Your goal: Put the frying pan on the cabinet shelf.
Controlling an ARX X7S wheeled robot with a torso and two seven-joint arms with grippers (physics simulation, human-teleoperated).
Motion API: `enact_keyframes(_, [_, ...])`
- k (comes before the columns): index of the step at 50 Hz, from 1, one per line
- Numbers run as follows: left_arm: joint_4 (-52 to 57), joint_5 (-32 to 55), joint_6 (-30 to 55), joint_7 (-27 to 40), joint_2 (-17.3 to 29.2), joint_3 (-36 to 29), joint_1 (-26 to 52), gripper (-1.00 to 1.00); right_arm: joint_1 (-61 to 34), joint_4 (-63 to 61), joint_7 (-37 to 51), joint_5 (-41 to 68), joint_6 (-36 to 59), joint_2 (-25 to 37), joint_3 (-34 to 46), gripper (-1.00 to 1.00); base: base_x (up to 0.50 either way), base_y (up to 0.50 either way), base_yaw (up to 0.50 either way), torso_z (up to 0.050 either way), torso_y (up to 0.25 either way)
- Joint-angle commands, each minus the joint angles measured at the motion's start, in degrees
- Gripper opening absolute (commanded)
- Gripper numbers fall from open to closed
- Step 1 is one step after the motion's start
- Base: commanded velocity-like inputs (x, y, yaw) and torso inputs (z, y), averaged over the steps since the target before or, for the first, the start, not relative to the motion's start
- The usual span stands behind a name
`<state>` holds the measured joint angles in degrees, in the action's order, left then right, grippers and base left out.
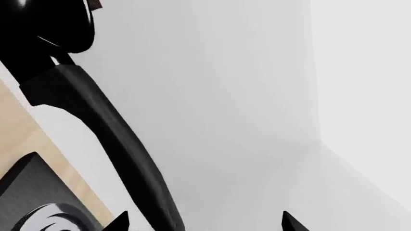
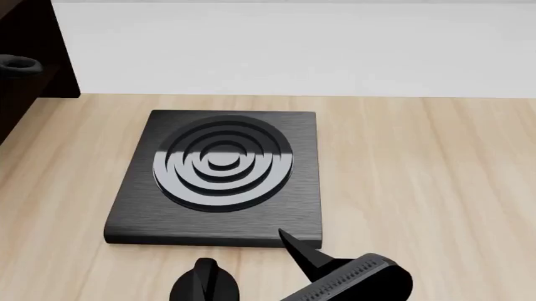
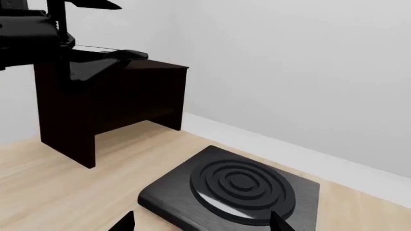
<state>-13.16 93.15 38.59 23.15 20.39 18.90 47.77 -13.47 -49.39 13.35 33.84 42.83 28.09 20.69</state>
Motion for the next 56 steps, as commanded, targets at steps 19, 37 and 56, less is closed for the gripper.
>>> enact_keyframes(19, [29.66,-7.45,0.98,1.42,-3.92,-0.88,-22.06,1.00,0.17,2.22,0.43,0.08,-0.29,-1.34,-3.26,1.00,0.00,0.00,0.00,0.000,0.000])
enact_keyframes(37, [41.45,-14.48,7.11,5.16,0.63,-8.32,-26.20,1.00,-0.43,4.83,3.56,1.70,1.05,-2.23,-6.55,1.00,0.00,0.00,0.00,0.000,0.000])
enact_keyframes(56, [45.53,-27.66,10.08,5.05,2.98,-19.06,-23.10,1.00,-0.69,5.87,6.23,3.33,2.61,-2.57,-8.92,1.00,0.00,0.00,0.00,0.000,0.000])
